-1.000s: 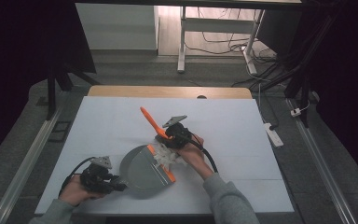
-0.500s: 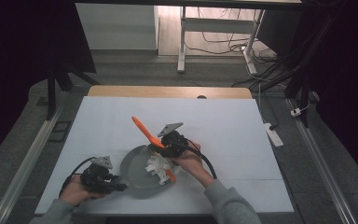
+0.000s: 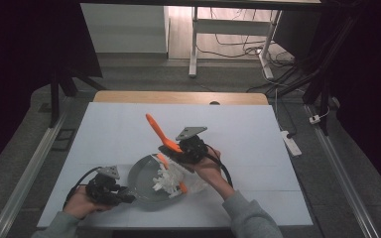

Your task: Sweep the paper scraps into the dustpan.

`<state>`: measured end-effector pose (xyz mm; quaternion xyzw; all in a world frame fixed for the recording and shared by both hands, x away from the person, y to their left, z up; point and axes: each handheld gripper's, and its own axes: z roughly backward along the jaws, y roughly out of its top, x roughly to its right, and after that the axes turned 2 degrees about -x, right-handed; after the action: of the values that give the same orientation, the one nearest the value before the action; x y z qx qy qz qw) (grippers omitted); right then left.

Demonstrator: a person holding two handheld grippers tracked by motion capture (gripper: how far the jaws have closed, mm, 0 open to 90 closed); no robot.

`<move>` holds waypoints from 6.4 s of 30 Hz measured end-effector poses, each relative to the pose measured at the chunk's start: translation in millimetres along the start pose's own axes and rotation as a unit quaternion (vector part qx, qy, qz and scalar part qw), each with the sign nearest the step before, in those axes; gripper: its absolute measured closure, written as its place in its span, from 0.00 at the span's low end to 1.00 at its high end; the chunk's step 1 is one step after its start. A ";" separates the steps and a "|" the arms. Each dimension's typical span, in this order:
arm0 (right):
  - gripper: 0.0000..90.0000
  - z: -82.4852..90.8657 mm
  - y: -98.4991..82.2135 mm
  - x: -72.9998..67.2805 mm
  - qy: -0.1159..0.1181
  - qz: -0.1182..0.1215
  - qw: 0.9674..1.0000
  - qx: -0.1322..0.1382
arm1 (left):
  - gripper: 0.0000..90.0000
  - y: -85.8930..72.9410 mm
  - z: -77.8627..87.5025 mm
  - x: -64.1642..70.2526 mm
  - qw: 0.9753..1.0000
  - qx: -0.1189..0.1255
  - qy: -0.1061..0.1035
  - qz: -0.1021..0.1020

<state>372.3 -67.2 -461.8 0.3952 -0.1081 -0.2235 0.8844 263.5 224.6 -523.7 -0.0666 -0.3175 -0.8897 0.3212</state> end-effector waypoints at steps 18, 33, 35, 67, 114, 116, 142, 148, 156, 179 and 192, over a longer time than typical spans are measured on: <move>0.78 68.3 -64.2 27.8 -0.097 -0.130 0.987 -0.002 | 0.68 0.2 -1.5 2.6 1.000 -0.005 -0.001 -0.005; 0.78 51.6 -84.2 27.0 -0.116 -0.152 0.980 -0.057 | 0.68 0.8 -1.9 4.7 1.000 -0.005 -0.001 -0.006; 0.78 48.6 -82.2 24.5 -0.116 -0.150 0.980 -0.056 | 0.68 0.9 -2.0 5.1 1.000 -0.006 0.000 -0.007; 0.78 -2.7 -38.7 -23.8 -0.060 -0.119 0.989 -0.059 | 0.68 2.4 -3.0 7.3 1.000 -0.008 -0.001 -0.009; 0.78 14.4 -29.3 37.4 -0.112 -0.117 0.987 -0.018 | 0.68 4.8 -6.3 9.0 1.000 -0.003 0.002 -0.004; 0.78 12.6 -30.7 40.9 -0.115 -0.122 0.986 -0.021 | 0.68 4.9 -6.2 9.4 1.000 -0.003 0.002 -0.004; 0.78 -21.2 -25.7 35.9 -0.108 -0.101 0.986 -0.073 | 0.68 7.7 -6.1 11.3 1.000 -0.002 0.003 -0.002; 0.78 -25.3 -22.7 21.4 -0.085 -0.094 0.989 -0.072 | 0.68 9.0 -7.4 11.6 1.000 -0.001 0.004 0.000; 0.78 -16.0 -14.3 -1.4 -0.003 -0.093 0.994 -0.049 | 0.68 9.8 -8.4 11.7 1.000 -0.002 0.005 0.001; 0.78 -37.9 -11.2 -2.6 -0.041 -0.083 0.993 -0.079 | 0.68 9.9 -9.1 11.8 1.000 -0.002 0.003 0.003; 0.78 -6.1 3.2 -11.8 -0.018 -0.080 0.996 -0.023 | 0.68 9.9 -9.5 11.8 1.000 -0.002 0.003 0.004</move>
<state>365.1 -55.6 -463.7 0.3784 -0.0866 -0.3030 0.8704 261.1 206.7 -522.2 -0.0663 -0.3143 -0.8892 0.3257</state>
